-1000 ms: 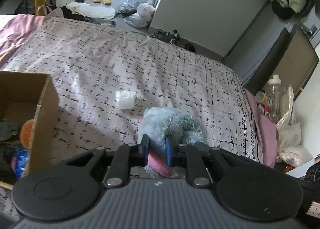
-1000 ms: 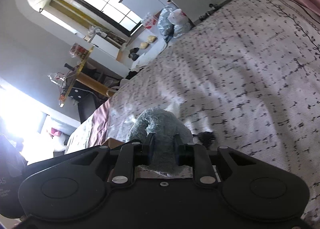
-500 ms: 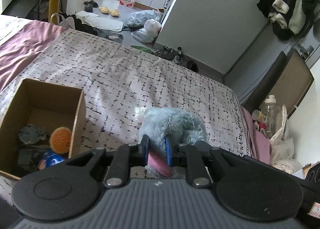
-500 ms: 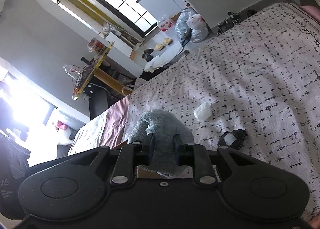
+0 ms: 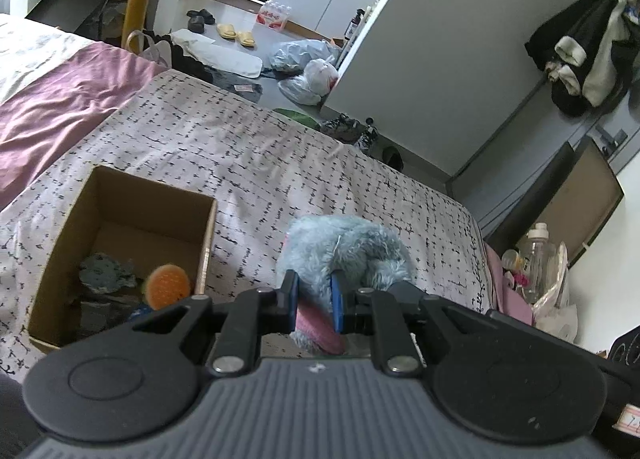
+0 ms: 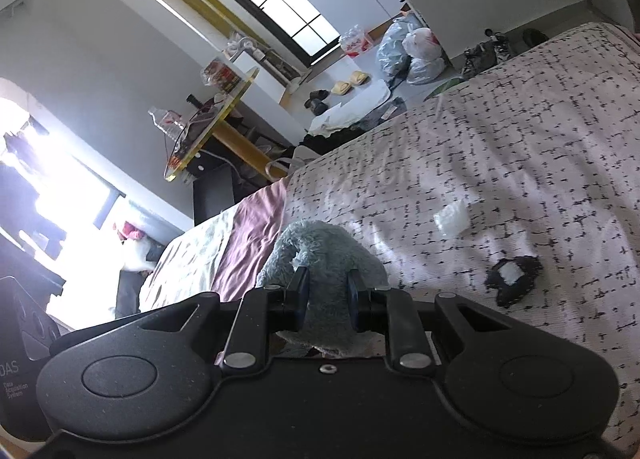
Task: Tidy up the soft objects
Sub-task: 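Carry the grey slipper plush with both tools over the cardboard box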
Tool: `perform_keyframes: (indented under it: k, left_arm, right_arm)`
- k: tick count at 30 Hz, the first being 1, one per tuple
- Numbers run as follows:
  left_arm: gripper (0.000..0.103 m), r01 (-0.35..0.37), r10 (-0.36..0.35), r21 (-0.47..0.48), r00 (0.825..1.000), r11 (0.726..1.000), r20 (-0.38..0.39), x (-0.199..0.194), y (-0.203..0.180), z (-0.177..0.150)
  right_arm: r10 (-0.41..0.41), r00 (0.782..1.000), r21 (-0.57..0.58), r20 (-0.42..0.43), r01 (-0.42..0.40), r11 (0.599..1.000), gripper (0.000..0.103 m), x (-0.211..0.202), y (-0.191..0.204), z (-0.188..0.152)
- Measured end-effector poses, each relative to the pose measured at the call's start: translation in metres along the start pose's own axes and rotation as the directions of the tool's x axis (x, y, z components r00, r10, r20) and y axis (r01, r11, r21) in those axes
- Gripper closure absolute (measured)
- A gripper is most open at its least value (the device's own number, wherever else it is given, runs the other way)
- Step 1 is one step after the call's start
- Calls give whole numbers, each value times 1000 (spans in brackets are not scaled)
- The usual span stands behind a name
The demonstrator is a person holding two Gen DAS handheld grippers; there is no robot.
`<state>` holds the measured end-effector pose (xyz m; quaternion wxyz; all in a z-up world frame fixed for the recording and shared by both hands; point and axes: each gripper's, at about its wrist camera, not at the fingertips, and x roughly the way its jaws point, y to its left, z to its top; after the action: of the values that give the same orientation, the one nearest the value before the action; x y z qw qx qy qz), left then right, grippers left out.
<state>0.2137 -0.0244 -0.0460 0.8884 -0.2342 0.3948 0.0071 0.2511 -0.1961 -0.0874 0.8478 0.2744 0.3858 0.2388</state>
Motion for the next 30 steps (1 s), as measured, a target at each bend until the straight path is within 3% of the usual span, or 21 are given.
perform_keyframes:
  k: [18, 30]
  left_arm:
    - [87, -37, 40, -101, 999, 994, 28, -16, 82, 28]
    - [87, -69, 70, -170, 998, 983, -3, 6, 138, 46]
  right_arm:
    - [9, 997, -76, -80, -15, 997, 82, 59, 64, -15]
    - [-22, 989, -85, -149, 9, 996, 82, 113, 86, -24]
